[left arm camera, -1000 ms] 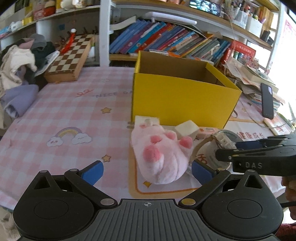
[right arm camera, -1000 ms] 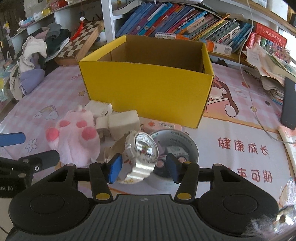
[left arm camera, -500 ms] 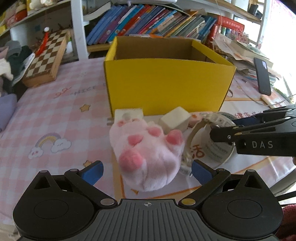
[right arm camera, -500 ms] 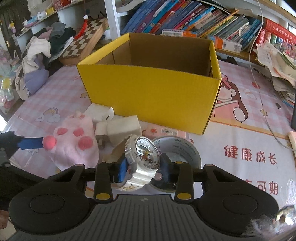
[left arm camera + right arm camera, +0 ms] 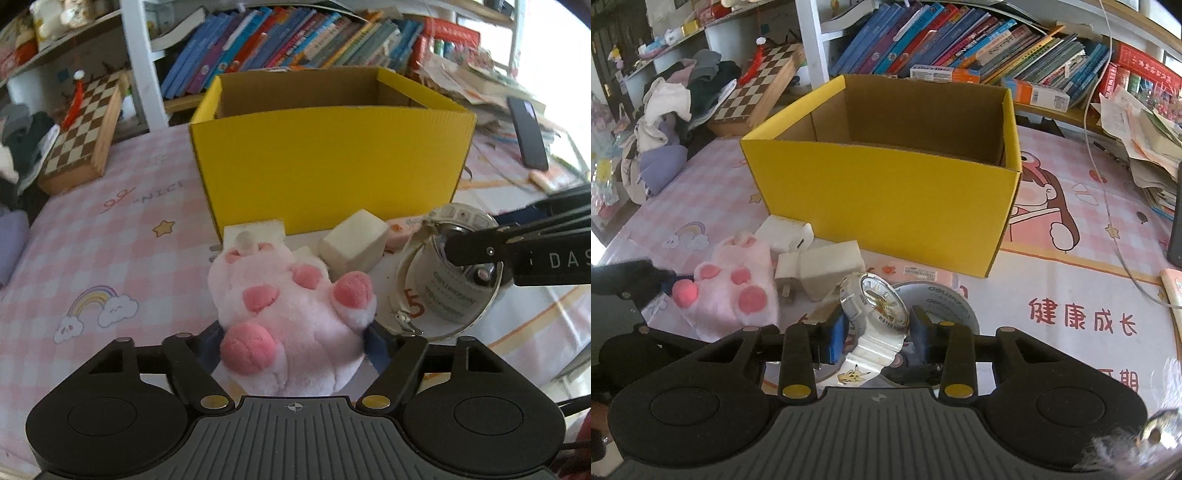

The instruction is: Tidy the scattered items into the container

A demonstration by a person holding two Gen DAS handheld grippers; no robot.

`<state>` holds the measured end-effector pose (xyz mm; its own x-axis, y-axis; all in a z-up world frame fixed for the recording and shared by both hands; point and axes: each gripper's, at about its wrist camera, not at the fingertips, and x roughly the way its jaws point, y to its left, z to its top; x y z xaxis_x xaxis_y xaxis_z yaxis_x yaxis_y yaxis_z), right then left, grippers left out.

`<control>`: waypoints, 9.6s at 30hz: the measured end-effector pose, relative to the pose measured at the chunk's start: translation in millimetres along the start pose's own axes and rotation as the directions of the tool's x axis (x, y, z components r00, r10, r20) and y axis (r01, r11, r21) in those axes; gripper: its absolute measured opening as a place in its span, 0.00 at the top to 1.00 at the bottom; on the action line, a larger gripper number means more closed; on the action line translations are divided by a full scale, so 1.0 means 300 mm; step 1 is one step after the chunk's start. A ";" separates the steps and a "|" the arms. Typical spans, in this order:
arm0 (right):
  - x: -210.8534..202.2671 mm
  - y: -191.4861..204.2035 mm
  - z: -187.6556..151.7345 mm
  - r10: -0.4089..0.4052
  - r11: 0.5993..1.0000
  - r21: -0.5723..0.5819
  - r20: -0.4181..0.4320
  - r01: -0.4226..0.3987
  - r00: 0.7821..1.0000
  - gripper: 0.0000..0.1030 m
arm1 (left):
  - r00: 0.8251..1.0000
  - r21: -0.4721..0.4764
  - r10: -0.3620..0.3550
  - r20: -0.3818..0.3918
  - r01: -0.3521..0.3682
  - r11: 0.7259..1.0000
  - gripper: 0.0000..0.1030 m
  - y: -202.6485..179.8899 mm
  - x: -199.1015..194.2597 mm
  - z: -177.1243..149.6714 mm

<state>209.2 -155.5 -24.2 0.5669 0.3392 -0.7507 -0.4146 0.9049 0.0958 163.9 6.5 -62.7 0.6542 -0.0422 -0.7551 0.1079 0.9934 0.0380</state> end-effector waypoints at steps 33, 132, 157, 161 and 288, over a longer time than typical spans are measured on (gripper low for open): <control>-0.001 -0.163 0.460 0.052 0.997 -0.061 0.249 -0.038 0.967 0.69 | 0.960 0.106 -0.082 0.267 0.056 0.993 0.32 0.058 -0.047 0.503; 0.097 -0.389 0.404 -0.029 0.999 -0.014 0.107 0.031 0.994 0.50 | 0.960 -0.163 0.141 0.243 -0.103 0.981 0.35 0.161 -0.019 0.407; -0.325 -0.017 0.005 -0.078 0.992 0.118 0.223 0.052 0.972 0.32 | 0.954 -0.139 -0.034 0.299 0.079 0.987 0.19 0.137 -0.391 0.039; -0.332 0.026 -0.085 -0.104 0.990 0.117 0.195 0.082 0.975 0.32 | 0.964 -0.151 -0.026 0.266 0.069 0.986 0.19 0.131 -0.407 -0.033; 0.148 -0.042 -0.028 -0.098 0.995 -0.043 -0.132 0.093 0.986 0.19 | 0.998 -0.177 0.013 0.054 -0.003 0.984 0.13 0.106 0.003 0.058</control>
<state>233.7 -153.8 -64.3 0.5056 0.2121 -0.8363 -0.3905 0.9206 -0.0026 180.8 36.1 -50.6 0.6953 -0.0355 -0.7178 -0.0280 0.9967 -0.0764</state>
